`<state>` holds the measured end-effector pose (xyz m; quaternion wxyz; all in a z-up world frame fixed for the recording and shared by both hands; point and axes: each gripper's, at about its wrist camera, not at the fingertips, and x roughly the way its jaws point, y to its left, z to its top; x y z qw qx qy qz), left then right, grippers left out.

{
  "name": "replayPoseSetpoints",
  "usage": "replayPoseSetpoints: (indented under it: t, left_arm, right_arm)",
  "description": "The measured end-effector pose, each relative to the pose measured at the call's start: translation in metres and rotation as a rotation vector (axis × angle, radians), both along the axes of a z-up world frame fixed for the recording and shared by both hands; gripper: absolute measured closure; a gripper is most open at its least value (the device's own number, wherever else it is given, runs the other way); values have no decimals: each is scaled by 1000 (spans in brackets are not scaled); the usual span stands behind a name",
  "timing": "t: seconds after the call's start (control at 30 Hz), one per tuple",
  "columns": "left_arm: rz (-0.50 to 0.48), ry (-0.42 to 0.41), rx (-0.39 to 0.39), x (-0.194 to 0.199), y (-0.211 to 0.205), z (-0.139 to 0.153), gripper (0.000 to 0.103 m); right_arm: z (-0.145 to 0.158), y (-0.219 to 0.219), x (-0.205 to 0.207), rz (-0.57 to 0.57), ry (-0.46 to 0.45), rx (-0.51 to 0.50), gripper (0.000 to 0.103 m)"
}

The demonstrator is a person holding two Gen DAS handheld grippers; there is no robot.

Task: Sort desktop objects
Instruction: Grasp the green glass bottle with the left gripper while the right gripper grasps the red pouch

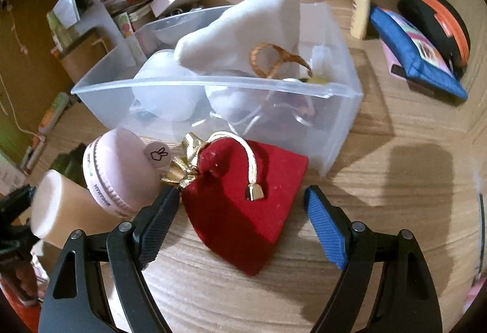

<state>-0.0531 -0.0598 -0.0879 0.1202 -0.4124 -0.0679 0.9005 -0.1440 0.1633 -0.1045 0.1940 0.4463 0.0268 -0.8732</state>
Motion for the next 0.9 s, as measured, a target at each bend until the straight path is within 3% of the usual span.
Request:
replayPoseSetpoints:
  t: [0.13, 0.27, 0.43, 0.53, 0.67, 0.9]
  left_arm:
    - [3, -2, 14, -4, -2, 0, 57]
    - [10, -5, 30, -6, -4, 0, 64]
    - [21, -9, 32, -3, -9, 1, 64]
    - [28, 4, 21, 2, -12, 7, 64]
    - [41, 16, 4, 4, -12, 12, 45]
    - [50, 18, -5, -8, -1, 13, 44]
  right_arm:
    - [0, -7, 1, 35, 29, 18, 48]
    - [1, -8, 4, 58, 40, 3, 62]
    - [8, -6, 16, 73, 83, 5, 80]
    - [17, 0, 24, 61, 117, 14, 81]
    - [27, 12, 30, 40, 144, 0, 82]
    - [39, 29, 37, 11, 182, -19, 82]
